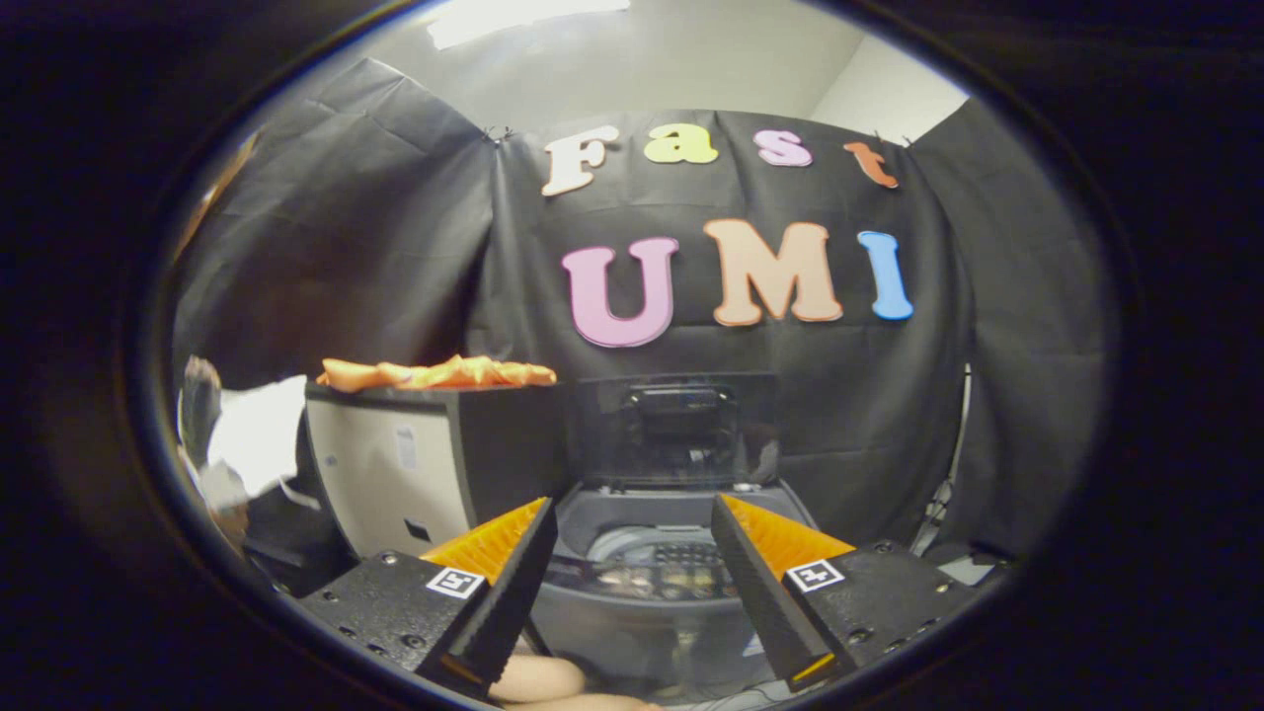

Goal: Put the clothes into the washing machine and then close the washing machine lid.

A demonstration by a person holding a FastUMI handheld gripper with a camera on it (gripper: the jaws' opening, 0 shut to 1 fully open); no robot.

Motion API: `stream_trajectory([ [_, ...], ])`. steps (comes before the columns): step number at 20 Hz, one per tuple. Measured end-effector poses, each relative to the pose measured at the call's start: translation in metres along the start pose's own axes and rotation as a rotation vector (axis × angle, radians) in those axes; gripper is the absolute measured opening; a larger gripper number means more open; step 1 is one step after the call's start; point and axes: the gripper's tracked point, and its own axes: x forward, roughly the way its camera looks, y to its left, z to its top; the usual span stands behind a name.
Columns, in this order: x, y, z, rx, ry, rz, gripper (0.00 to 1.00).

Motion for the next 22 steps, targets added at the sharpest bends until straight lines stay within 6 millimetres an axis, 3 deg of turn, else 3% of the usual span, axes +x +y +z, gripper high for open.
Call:
stream_trajectory([
  [6, 0.052, 0.090, 0.091, -0.070, -0.056, 0.099, 0.96],
  [11, 0.086, 0.167, 0.145, -0.034, -0.078, 0.212, 0.96],
  [15, 0.119, 0.206, 0.151, 0.077, -0.067, 0.269, 0.96],
  [19, 0.153, 0.223, 0.148, 0.150, -0.042, 0.273, 0.96],
  [22, 0.176, 0.231, 0.133, 0.122, -0.023, 0.243, 0.96],
])
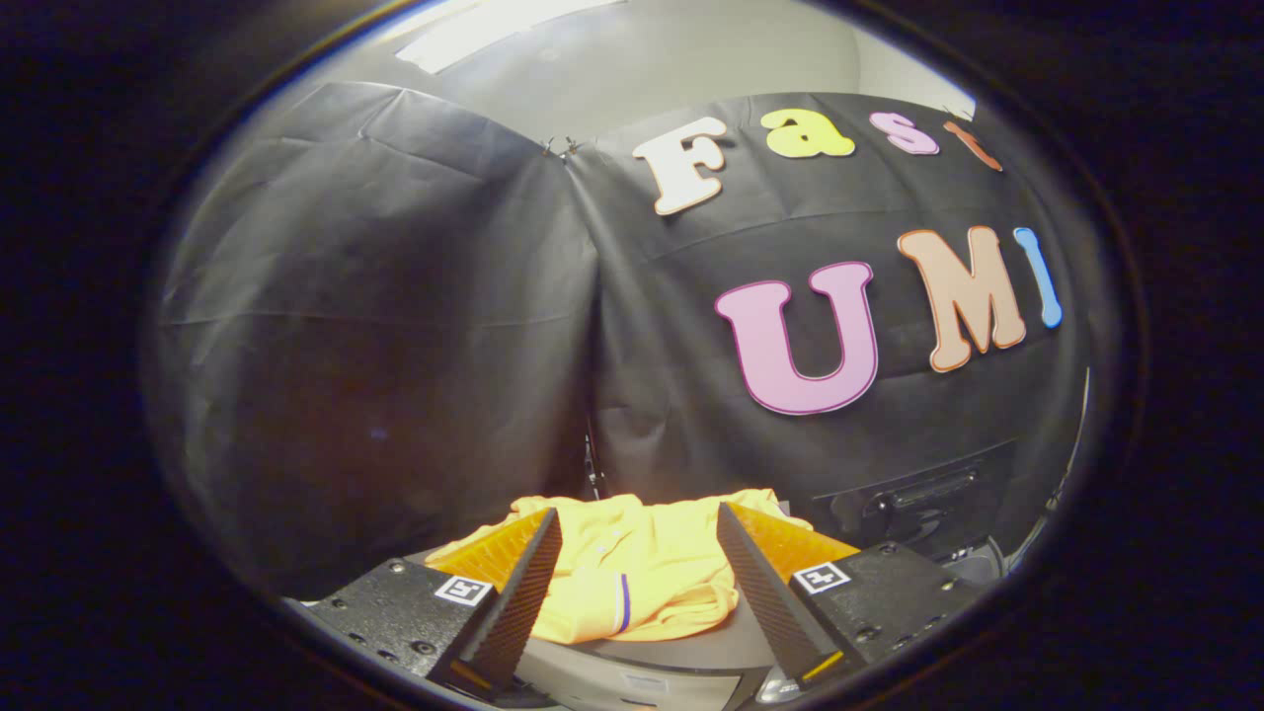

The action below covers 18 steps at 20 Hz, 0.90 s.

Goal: Put the clothes into the washing machine and then close the washing machine lid.

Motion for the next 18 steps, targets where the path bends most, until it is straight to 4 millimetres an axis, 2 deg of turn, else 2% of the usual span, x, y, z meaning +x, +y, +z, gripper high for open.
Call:
stream_trajectory([
  [7, 0.038, 0.017, -0.062, -0.068, 0.164, -0.016, 0.96],
  [12, 0.050, 0.029, -0.104, -0.122, 0.331, -0.017, 0.96],
  [14, 0.056, 0.028, -0.111, -0.135, 0.379, -0.019, 0.96],
  [18, 0.063, 0.032, -0.114, -0.199, 0.454, -0.018, 0.97],
])
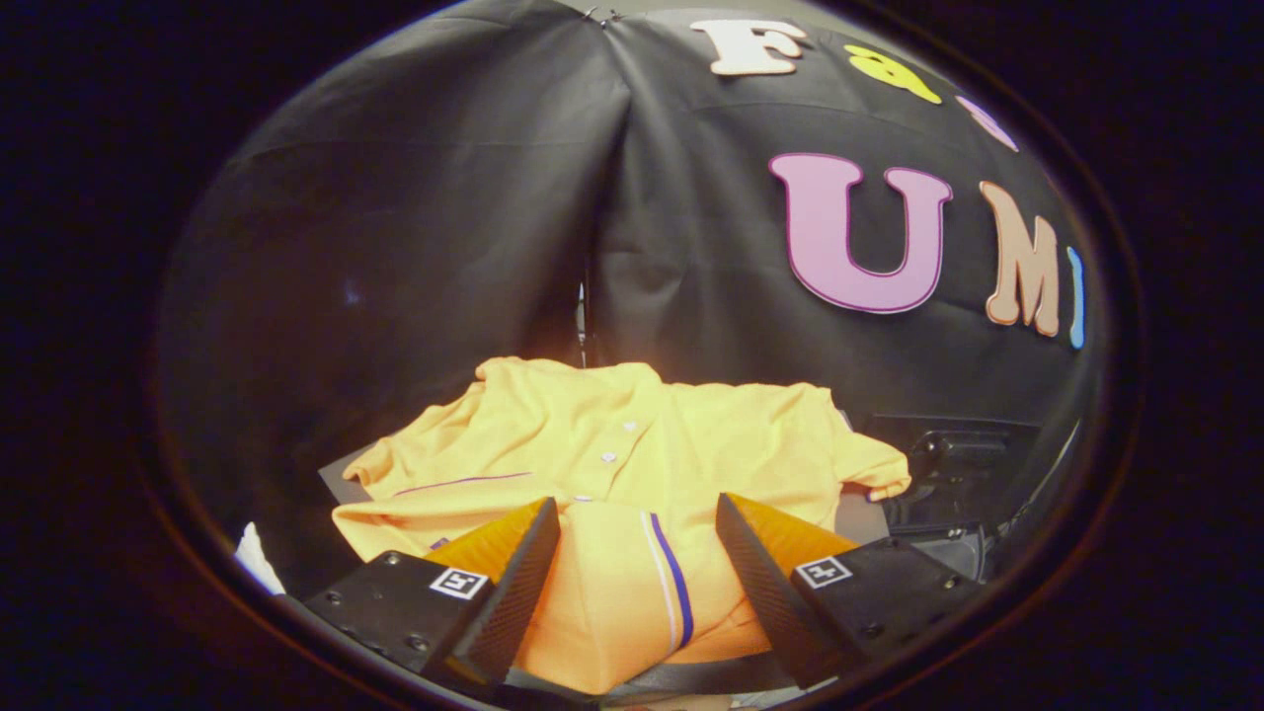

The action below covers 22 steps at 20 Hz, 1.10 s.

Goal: Put the clothes into the washing machine and then close the washing machine lid.

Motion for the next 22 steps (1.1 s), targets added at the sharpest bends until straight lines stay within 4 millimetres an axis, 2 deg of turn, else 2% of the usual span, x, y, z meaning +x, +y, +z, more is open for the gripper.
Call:
stream_trajectory([
  [5, 0.025, 0.024, 0.035, 0.025, -0.006, 0.048, 0.97],
  [7, 0.041, 0.028, 0.030, 0.040, 0.038, 0.045, 0.97],
  [10, 0.058, 0.029, 0.009, 0.036, 0.137, 0.031, 0.98],
  [12, 0.063, 0.033, 0.009, 0.064, 0.146, 0.044, 0.98],
  [14, 0.064, 0.032, 0.009, 0.067, 0.154, 0.056, 0.92],
  [16, 0.062, 0.037, 0.009, 0.064, 0.159, 0.065, 0.79],
  [20, 0.063, 0.032, 0.010, 0.090, 0.150, 0.073, 0.19],
  [21, 0.060, 0.028, 0.010, 0.112, 0.154, 0.074, 0.08],
  [22, 0.057, 0.025, 0.010, 0.138, 0.157, 0.066, 0.05],
])
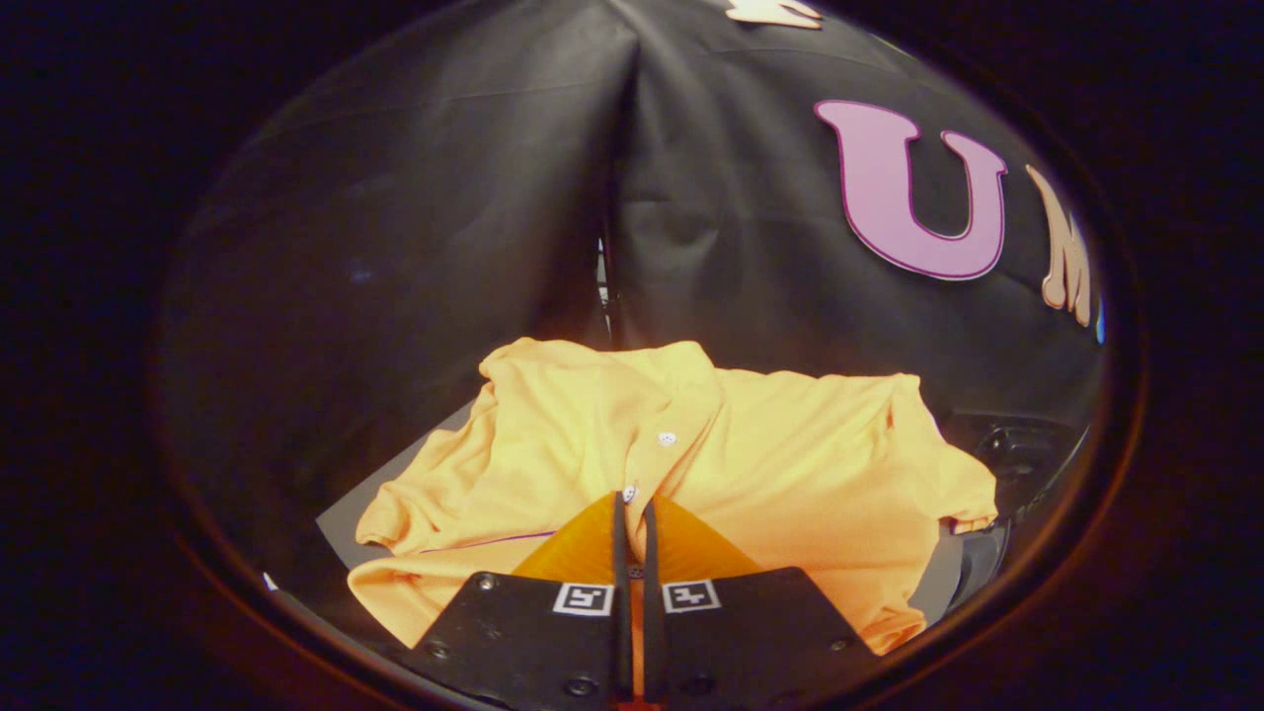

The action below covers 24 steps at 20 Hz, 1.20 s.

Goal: Put the clothes into the washing machine and then close the washing machine lid.

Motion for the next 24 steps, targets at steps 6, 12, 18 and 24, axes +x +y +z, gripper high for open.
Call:
stream_trajectory([
  [6, -0.039, -0.078, -0.006, 0.015, -0.044, -0.151, 0.00],
  [12, -0.089, -0.189, -0.015, 0.072, -0.090, -0.342, 0.00],
  [18, -0.120, -0.287, -0.053, 0.129, -0.065, -0.487, 0.00],
  [24, -0.129, -0.351, -0.067, 0.115, -0.065, -0.581, 0.13],
])
